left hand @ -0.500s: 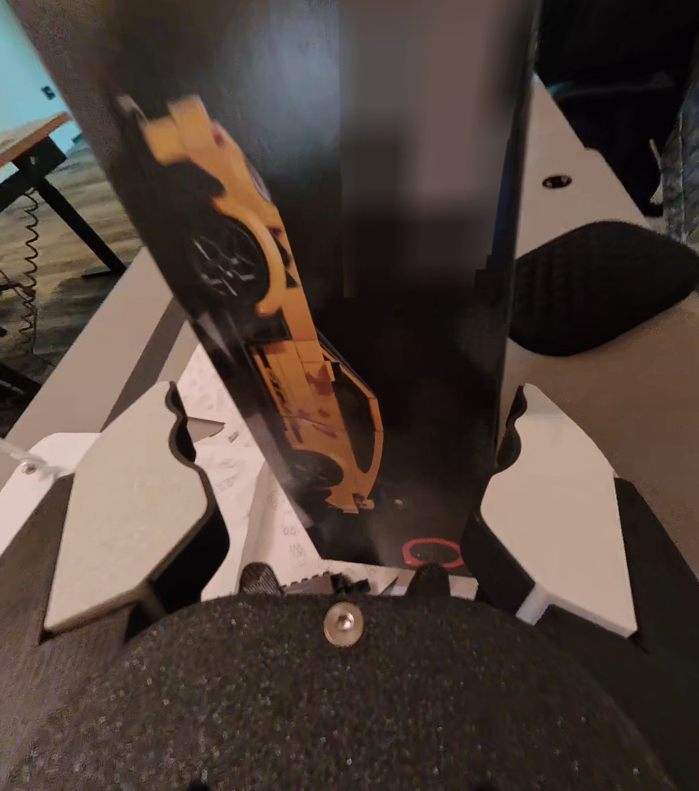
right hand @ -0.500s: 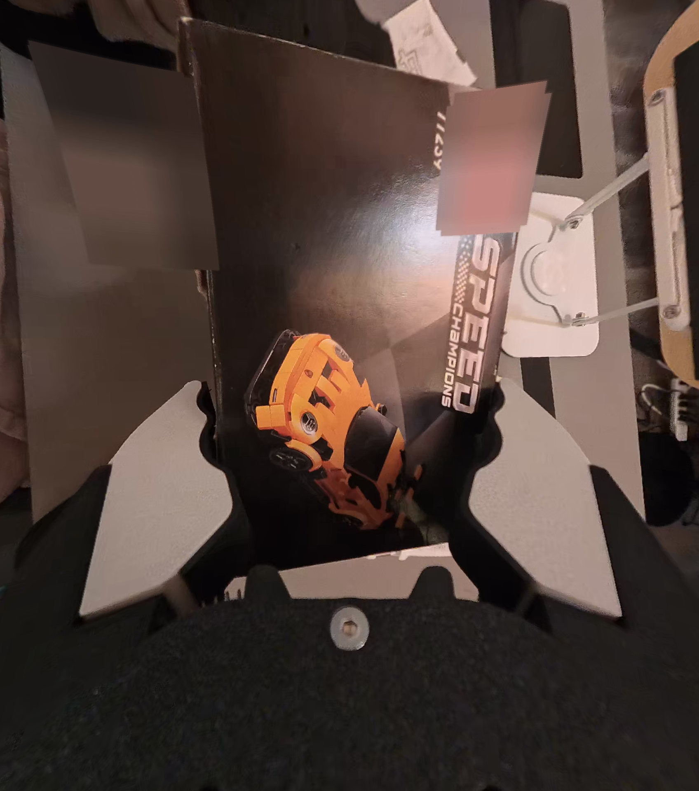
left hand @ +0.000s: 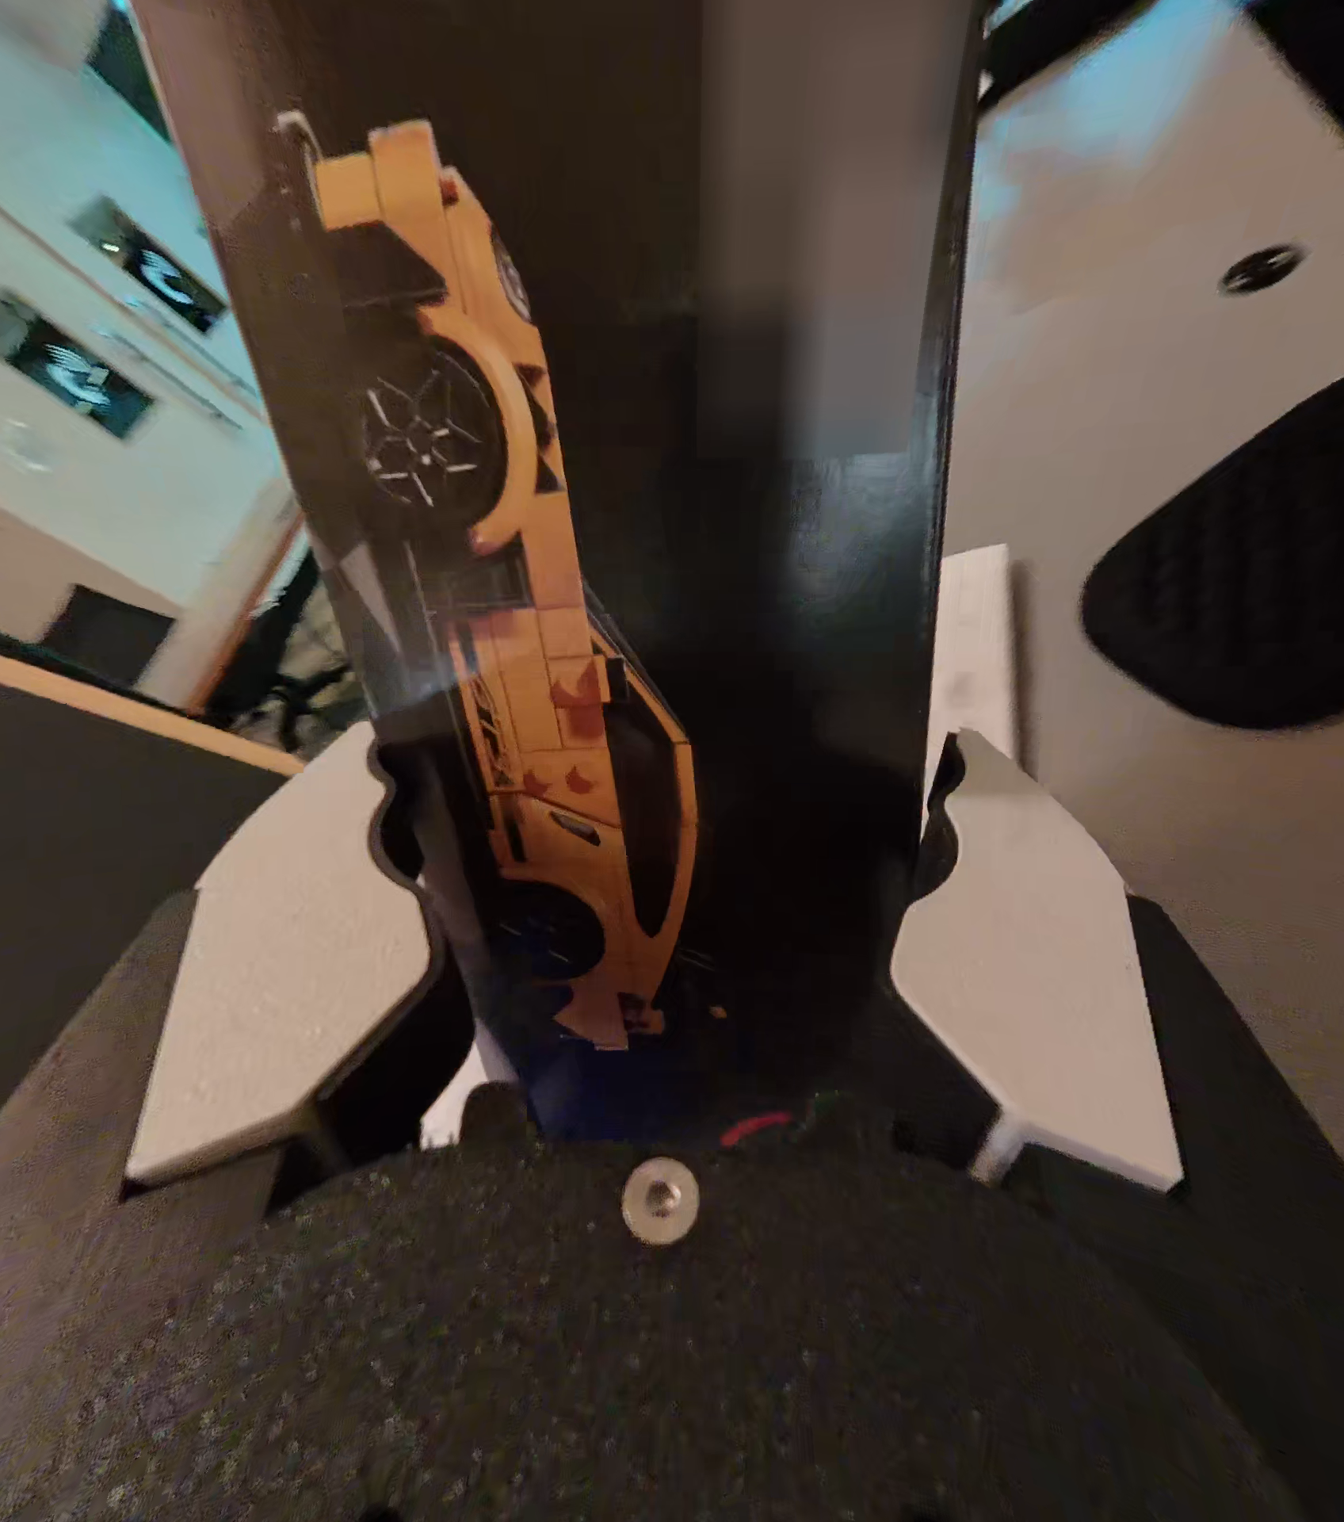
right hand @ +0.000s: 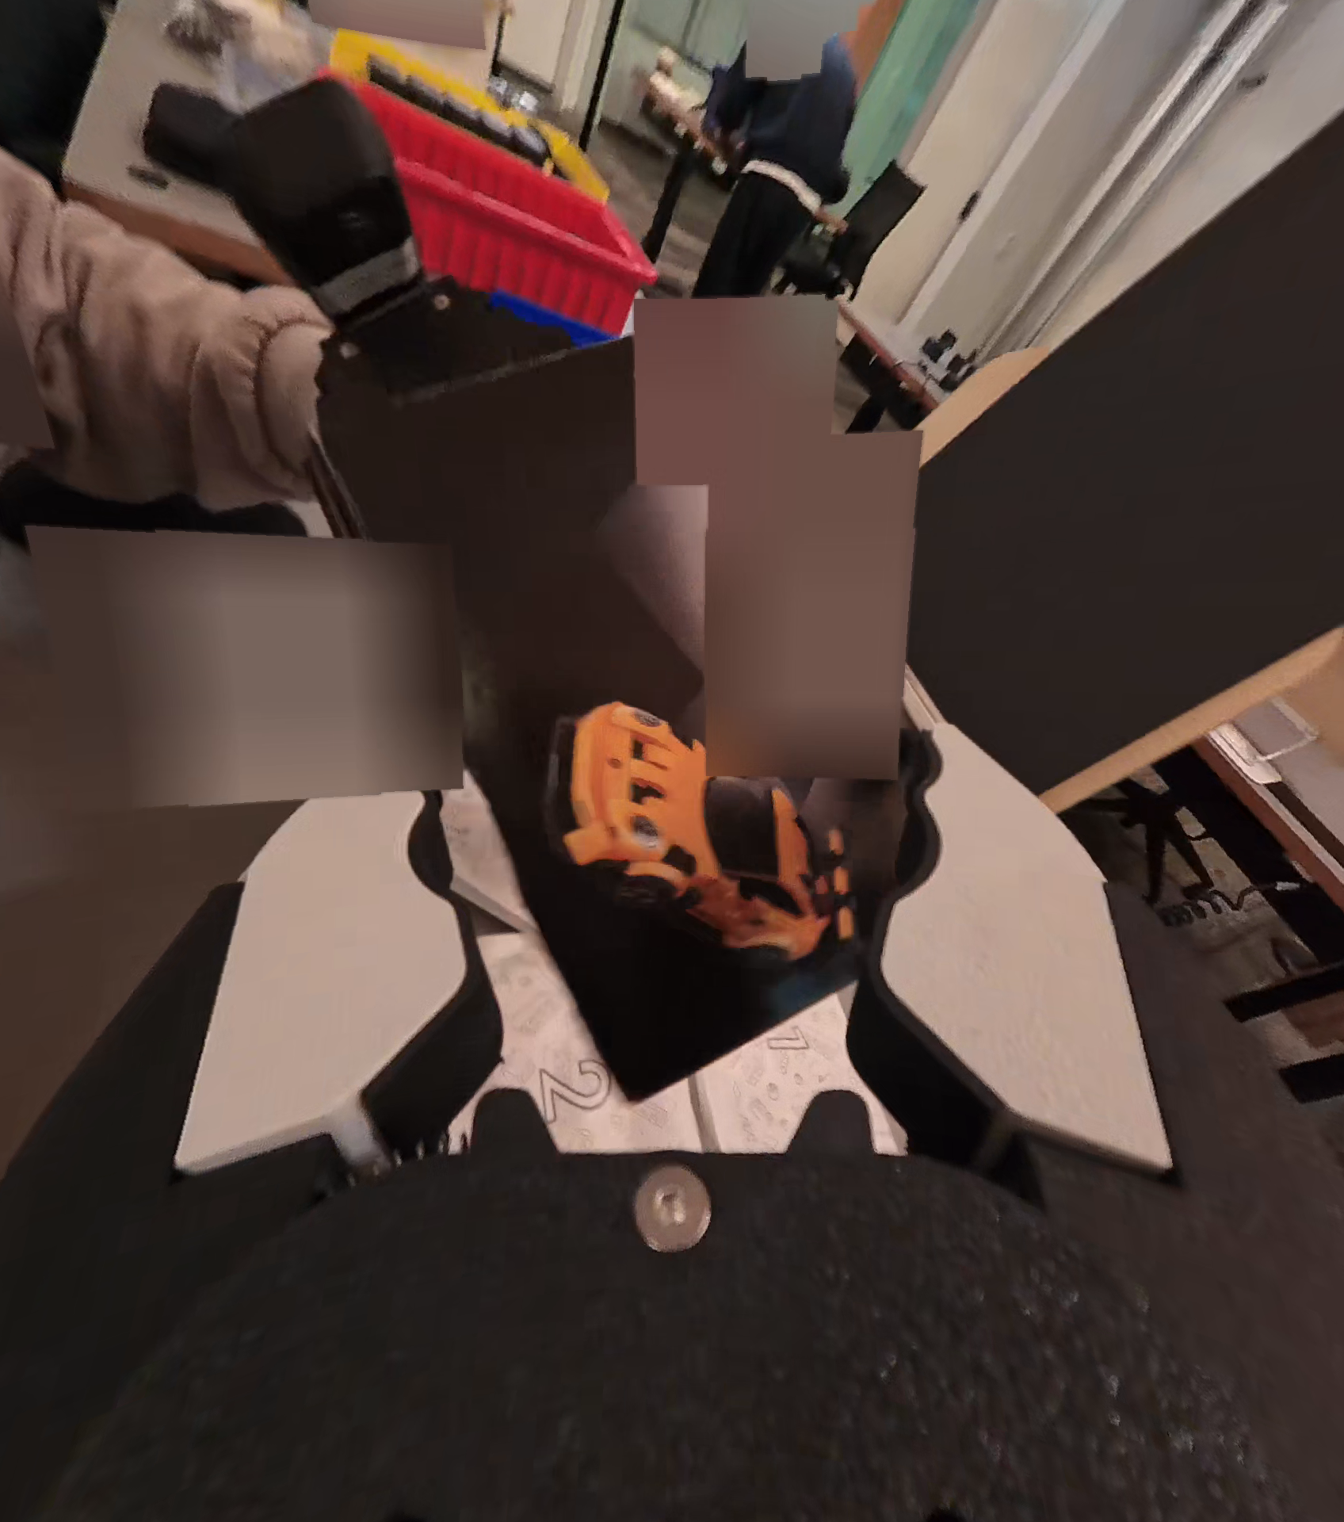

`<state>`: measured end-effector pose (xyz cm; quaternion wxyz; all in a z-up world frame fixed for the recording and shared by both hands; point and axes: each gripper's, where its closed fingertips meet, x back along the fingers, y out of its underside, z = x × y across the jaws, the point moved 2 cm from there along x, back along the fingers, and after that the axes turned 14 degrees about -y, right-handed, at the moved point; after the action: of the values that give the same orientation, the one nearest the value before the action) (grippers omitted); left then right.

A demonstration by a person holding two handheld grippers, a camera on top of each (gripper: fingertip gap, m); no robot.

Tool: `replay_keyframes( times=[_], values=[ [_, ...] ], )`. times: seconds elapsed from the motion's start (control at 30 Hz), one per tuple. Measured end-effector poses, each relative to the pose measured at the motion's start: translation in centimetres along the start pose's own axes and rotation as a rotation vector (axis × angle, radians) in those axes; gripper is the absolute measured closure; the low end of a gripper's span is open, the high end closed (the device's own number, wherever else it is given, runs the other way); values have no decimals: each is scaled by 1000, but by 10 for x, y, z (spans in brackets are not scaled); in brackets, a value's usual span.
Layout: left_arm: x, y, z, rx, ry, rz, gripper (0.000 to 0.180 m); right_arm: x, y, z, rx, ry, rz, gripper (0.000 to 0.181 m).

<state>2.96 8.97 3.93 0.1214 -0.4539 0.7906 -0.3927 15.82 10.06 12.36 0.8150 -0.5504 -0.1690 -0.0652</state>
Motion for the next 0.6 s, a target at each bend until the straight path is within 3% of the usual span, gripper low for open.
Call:
replay_keyframes(
  times=[0.17, 0.3, 0.47, 0.6],
  values=[
    [-8, 1, -34, -272, -282, -51, 61, 29, 10, -10, -198, 29, 146, 70],
    [-16, 6, -42, -486, -463, -52, 62, 34, 36, -18, -519, 2, 300, 64],
    [-25, 18, -28, -624, -529, -57, 62, 10, 88, -32, -906, -96, 482, 49],
    [-34, 32, -4, -742, -495, -59, 61, -8, 102, -35, -1053, -158, 647, 44]
  ],
)
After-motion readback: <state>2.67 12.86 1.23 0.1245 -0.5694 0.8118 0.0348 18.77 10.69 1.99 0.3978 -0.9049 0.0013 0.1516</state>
